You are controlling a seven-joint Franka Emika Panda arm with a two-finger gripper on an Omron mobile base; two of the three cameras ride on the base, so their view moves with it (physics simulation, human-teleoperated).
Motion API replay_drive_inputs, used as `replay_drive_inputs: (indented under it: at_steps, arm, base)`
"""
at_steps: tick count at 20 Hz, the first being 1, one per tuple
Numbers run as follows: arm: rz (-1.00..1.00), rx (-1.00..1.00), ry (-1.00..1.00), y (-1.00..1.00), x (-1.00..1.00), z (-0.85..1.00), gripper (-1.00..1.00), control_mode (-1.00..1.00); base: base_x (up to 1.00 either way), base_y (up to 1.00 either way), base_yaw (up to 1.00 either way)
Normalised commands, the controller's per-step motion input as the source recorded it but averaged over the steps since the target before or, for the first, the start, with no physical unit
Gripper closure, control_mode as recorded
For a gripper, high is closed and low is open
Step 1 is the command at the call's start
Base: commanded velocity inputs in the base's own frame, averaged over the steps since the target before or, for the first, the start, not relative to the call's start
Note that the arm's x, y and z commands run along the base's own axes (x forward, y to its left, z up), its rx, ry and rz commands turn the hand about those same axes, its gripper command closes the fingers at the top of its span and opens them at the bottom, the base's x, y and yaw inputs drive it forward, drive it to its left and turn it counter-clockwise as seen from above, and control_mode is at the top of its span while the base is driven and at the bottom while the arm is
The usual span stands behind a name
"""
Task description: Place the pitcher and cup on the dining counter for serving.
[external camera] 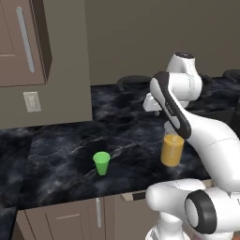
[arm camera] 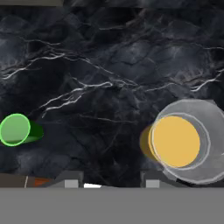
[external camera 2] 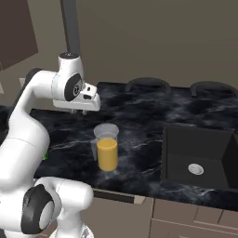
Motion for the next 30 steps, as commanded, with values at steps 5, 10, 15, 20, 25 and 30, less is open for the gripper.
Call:
replay_drive_inputs:
  at_steps: [5, 10, 15, 20, 25, 30]
  arm:
    - [-0.05, 0.0, -0.02, 0.0, -0.54, -0.09, -1.0, -1.0]
    - [-0.23, 0.0, 0.03, -0.06, -0.45, -0.44, -1.0, -1.0]
    - [-0.33, 0.0, 0.15, -0.18, -0.01, -0.64, -1.0, -1.0]
    - [-0.32, 0.0, 0.18, -0.35, 0.16, -0.55, -1.0, -1.0]
    - [-0.13, 0.0, 0.12, -0.19, 0.35, -0.17, -1.0, -1.0]
    - [-0.08, -0.06, 0.03, -0.06, 0.33, -0.23, -1.0, -1.0]
  base:
    - [0.0, 0.0, 0.0]
    - [0.0, 0.0, 0.0]
    - [0.0, 0.0, 0.0]
    - [0.0, 0.0, 0.0]
    - [0.0, 0.0, 0.0]
    - [0.0, 0.0, 0.0]
